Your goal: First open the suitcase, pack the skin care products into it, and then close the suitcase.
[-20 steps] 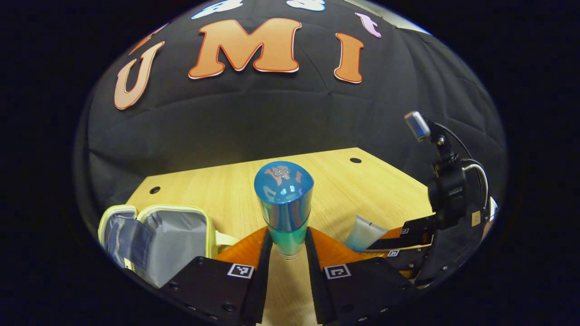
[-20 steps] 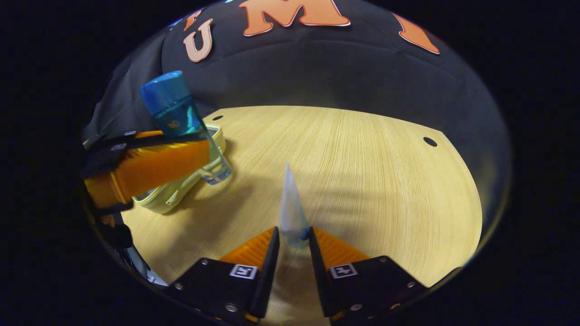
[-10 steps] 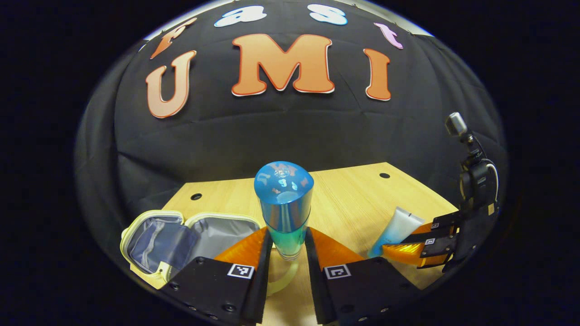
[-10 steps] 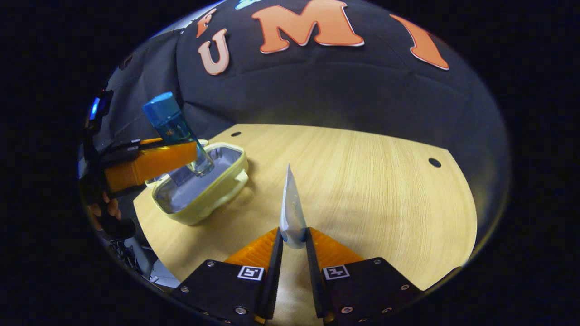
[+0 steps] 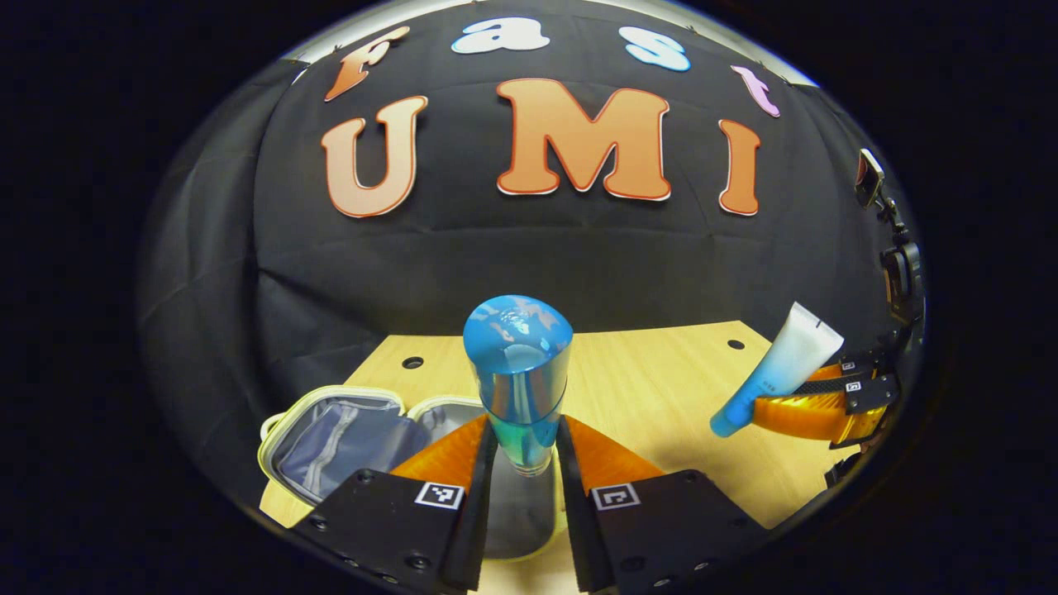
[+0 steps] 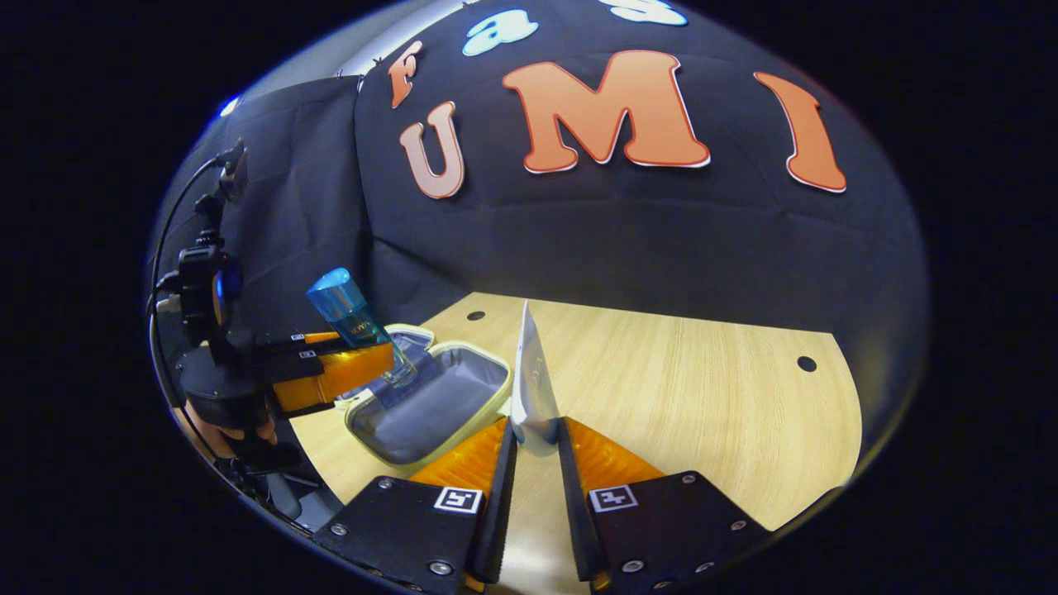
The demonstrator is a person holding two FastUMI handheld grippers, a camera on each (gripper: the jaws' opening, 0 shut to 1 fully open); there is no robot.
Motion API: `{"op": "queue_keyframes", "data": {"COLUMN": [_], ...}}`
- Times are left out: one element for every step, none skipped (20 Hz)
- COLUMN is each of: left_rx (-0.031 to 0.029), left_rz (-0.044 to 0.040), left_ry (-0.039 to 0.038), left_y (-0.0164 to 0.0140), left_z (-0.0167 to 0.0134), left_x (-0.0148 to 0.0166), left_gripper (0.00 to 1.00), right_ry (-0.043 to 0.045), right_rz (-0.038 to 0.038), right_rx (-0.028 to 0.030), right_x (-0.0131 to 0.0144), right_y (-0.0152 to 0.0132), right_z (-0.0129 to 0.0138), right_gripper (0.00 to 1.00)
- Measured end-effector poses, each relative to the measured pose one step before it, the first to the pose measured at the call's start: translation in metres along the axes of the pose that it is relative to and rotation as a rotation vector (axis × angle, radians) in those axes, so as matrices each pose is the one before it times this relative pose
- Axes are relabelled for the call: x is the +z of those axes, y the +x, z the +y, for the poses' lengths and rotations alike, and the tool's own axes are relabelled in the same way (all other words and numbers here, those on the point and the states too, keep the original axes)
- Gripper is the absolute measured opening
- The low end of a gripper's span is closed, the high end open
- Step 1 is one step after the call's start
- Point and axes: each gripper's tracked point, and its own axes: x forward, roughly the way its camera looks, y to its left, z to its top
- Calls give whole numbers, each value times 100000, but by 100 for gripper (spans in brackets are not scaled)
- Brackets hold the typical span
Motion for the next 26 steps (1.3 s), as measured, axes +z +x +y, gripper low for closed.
{"op": "queue_keyframes", "data": {"left_rx": [596, 405, 180, -670, -863, -660, -572, -476, -928, -1191, -1006, -980, -1233, -1760, -1689, -1777, -1591, -1833, -1910, -1525, -1128, -724, -1355, -1897, -300, 749], "left_rz": [794, 881, 751, 801, 1590, 1630, 2343, 2398, 2116, 2618, 2552, 2814, 2732, 2963, 2337, 3028, 2825, 2481, 3176, 2841, 2862, 2547, 3472, 2353, 3186, 2466], "left_ry": [558, 801, 544, 228, 75, 172, 569, 941, 371, -305, -355, 140, 584, 1046, 864, 615, 715, 937, 587, 250, 186, -231, -451, -476, 63, 579], "left_y": [-103, 98, -93, 38, 211, 268, 45, 357, 416, 575, 545, 668, 296, 622, 650, 897, 539, 713, 653, 582, 567, 524, 610, 646, 627, 536], "left_z": [980, 878, 815, 696, 574, 638, 769, 637, 543, 490, 509, 502, 314, 294, 357, 284, 264, 56, -6, -7, 179, 121, -148, -267, -21, 63], "left_x": [-152, -87, -149, -93, -482, -371, -895, -716, -668, -647, -716, -688, -706, -659, -870, -768, -876, -431, -661, -763, -755, -610, -927, -676, -878, -605], "left_gripper": [41, 42, 42, 42, 41, 43, 43, 41, 41, 42, 41, 42, 41, 43, 42, 43, 42, 42, 42, 42, 42, 42, 42, 42, 42, 42], "right_ry": [241, 50, -223, -343, 61, 351, 223, -10, 469, 1215, 1093, 777, 745, 1000, 1490, 1756, 1713, 1545, 976, 616, 889, 1231, 653, 346, -23, -392], "right_rz": [-230, 387, 59, 586, 560, 1390, 734, 523, 358, 363, 214, -267, 112, 327, 623, 669, 569, 621, 758, 873, 1041, 1700, 1681, 931, 1118, 818], "right_rx": [242, 569, 612, 723, 215, 248, 28, 279, 545, 766, 531, -80, -284, -753, -811, -1294, -1033, -749, -444, -132, 192, 6, -671, -669, 14, 815], "right_x": [360, -149, 96, -111, -7, -203, -101, -66, 87, 99, 127, -8, -24, -190, -286, -269, -174, -378, -216, -457, -193, -409, -460, -199, -285, -222], "right_y": [95, 124, 192, 276, 328, 126, 370, 607, 436, 483, 379, 489, 598, 543, 620, 248, 425, 303, 221, 235, 177, 15, 73, -8, 128, -171], "right_z": [779, 881, 784, 850, 697, 763, 613, 729, 704, 759, 689, 486, 521, 390, 270, 345, 309, 415, 425, 392, 223, 207, -58, -204, -179, 95], "right_gripper": [34, 33, 33, 33, 33, 33, 33, 33, 33, 33, 33, 33, 33, 33, 33, 33, 34, 33, 33, 34, 33, 33, 33, 33, 33, 33]}}
